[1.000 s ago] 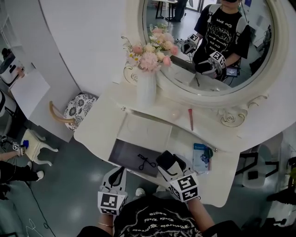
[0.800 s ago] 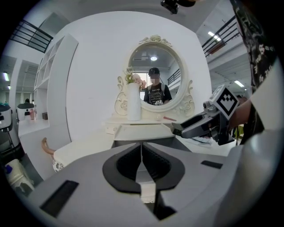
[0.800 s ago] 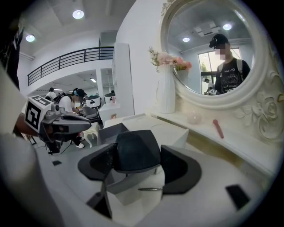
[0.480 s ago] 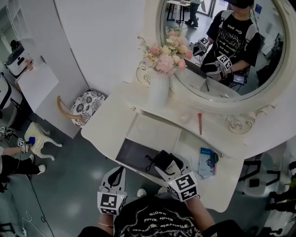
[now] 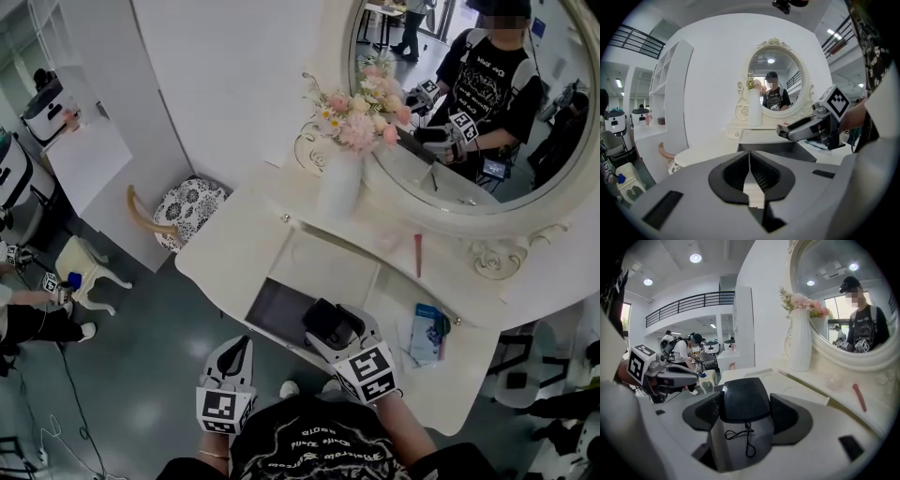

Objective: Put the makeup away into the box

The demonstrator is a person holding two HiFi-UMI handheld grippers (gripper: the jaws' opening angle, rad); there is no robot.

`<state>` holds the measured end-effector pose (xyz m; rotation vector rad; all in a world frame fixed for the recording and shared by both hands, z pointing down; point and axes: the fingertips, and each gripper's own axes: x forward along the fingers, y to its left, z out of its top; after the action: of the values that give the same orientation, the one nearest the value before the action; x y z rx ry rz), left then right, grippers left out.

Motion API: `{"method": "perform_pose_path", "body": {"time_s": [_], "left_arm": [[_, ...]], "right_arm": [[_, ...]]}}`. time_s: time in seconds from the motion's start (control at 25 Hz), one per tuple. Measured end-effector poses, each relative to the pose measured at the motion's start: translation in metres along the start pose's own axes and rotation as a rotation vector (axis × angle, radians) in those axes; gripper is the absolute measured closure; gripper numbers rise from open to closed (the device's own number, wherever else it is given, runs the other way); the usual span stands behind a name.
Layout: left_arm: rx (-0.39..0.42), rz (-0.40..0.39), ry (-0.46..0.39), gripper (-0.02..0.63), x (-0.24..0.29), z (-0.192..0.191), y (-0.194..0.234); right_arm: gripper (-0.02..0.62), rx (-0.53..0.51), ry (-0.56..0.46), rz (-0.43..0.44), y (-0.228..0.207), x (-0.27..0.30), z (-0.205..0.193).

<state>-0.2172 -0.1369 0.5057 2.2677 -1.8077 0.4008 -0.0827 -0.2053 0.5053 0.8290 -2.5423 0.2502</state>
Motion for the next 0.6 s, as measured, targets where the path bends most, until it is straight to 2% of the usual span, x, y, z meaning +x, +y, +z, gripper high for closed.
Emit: {"method": "perform_pose_path", "body": {"time_s": [0.6], "left_arm": [[-0.012, 0.058, 0.002, 0.583, -0.023, -0.008, 0.023]], "right_arm": [[0.268, -0.032, 0.028, 0.103, 0.034, 0.044, 0.011]]}}
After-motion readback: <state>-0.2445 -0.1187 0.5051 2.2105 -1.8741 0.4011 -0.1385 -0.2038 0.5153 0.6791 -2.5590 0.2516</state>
